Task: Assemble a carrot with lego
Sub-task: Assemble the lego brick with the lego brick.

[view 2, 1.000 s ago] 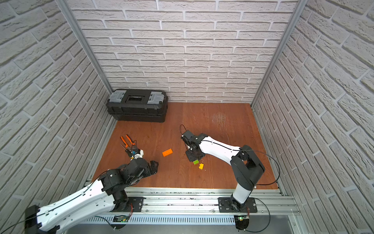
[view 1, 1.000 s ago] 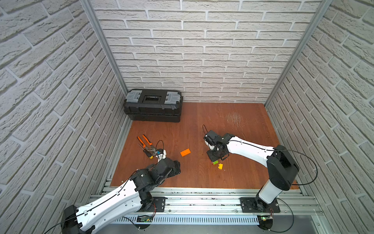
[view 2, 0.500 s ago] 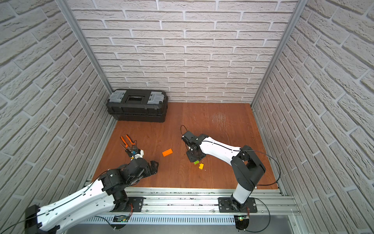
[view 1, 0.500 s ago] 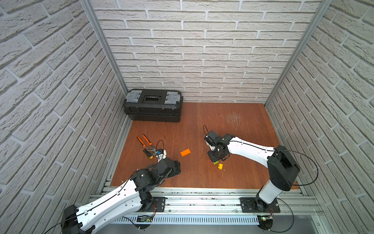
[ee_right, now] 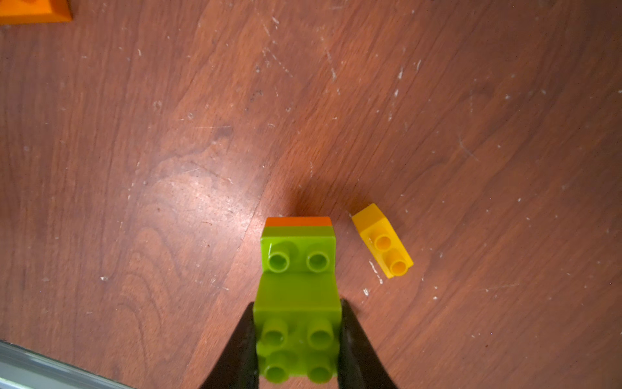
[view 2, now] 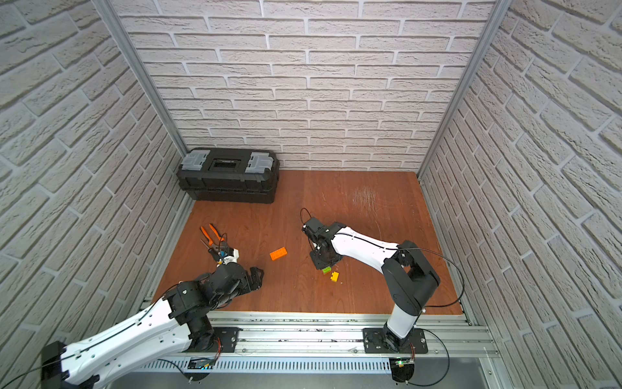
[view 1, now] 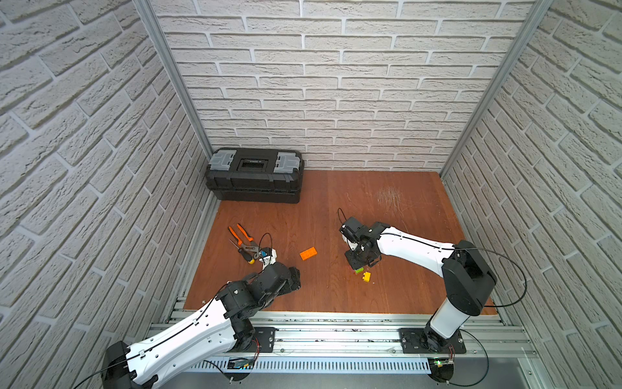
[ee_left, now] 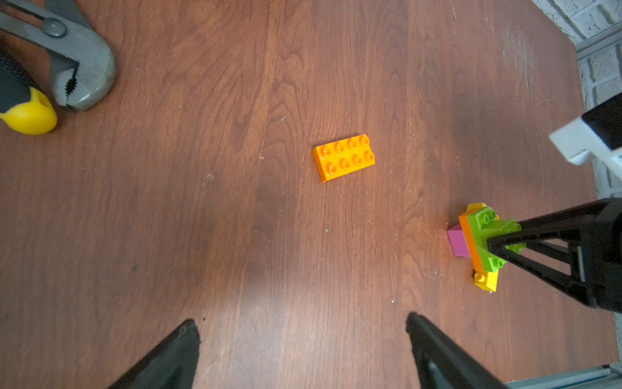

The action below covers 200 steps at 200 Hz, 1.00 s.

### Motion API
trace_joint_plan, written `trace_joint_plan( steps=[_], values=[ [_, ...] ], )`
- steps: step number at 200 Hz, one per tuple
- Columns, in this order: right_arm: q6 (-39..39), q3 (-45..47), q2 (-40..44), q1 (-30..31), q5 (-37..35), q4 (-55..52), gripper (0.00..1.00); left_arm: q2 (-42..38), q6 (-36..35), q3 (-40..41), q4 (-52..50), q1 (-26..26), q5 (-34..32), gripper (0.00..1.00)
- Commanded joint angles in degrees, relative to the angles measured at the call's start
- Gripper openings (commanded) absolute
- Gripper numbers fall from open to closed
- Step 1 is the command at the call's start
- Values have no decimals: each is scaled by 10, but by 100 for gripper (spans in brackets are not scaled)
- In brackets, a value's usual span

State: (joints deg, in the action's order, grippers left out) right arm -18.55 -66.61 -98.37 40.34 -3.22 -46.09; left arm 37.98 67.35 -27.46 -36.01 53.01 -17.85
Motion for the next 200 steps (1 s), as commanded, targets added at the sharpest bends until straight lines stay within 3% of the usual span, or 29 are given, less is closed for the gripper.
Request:
trace_joint_plan(
  steps=[1, 47, 90, 150, 165, 188, 193, 200],
  values=[
    [15, 32, -71, 0, 34, 19, 2, -6, 3, 5, 10, 3, -1, 98],
    [20, 37, -95, -3, 50, 39, 8, -8, 5, 7, 9, 2, -1, 98],
    [15, 41, -63, -3, 34, 36, 38, -10, 3, 5, 4, 3, -2, 98],
    [-13, -1, 37, -12, -28, -17, 55, -2, -3, -4, 4, 2, -4, 98],
    [-15, -20, 64, -14, -29, -28, 76, 0, -5, -8, 3, 2, -4, 98],
    [-11, -52, 95, -15, -27, -44, 81, 3, -7, -11, 4, 2, -5, 98],
    [-11, -57, 101, -15, -26, -45, 98, 3, -7, -11, 4, 2, -5, 98],
    [-11, -63, 108, -15, -25, -44, 100, 3, -8, -12, 5, 2, -6, 98]
  ],
)
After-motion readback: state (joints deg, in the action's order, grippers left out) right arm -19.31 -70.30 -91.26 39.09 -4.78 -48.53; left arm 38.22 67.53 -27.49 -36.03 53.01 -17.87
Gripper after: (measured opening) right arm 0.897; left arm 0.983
